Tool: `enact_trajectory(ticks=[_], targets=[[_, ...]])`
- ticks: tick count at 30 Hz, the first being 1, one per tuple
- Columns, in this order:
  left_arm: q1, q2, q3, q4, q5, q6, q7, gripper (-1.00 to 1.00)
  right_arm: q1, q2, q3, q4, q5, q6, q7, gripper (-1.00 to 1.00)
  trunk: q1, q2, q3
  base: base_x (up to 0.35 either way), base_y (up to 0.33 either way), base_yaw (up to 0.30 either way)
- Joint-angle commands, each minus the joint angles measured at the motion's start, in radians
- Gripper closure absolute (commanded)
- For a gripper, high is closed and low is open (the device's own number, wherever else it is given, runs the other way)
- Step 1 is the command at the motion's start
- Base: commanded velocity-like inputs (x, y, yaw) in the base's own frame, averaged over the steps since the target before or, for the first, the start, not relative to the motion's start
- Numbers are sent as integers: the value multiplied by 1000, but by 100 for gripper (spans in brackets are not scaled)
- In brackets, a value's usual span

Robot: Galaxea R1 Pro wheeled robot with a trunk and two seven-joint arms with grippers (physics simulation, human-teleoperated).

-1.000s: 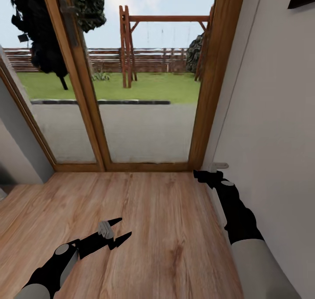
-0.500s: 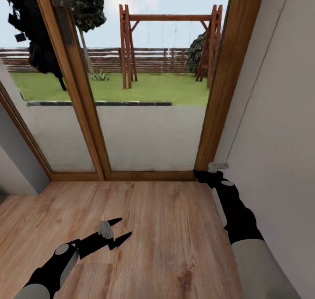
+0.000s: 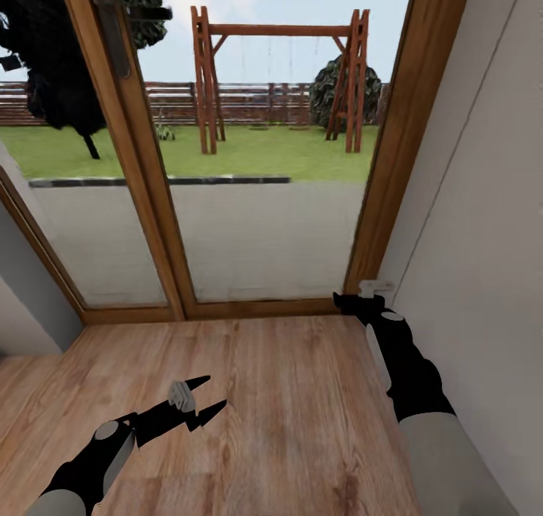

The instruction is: Pick up the two gym shoes and the two sandals from the corridor floor and place them onto the hallstand (shoe rack) in the corridor, making sure they are on the rack and not on the floor. Arrange them so the two gym shoes are next to each other and the two sandals are next to each other.

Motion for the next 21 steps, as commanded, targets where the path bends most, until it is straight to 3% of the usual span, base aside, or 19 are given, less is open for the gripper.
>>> enact_trajectory(ticks=[1,10,21], targets=[[0,0,0,1,3,-6,-4,-100,-1,1,-1,-1,6,6,1,-100,0,0,-1,1,316,-250],[0,0,0,1,3,-6,-4,-100,-1,1,-1,-1,7,6,1,-100,0,0,-1,14,295,-252],[0,1,0,1,3,-6,-5,-100,-1,1,-1,-1,7,6,1,-100,0,0,-1,8,35,-252]])
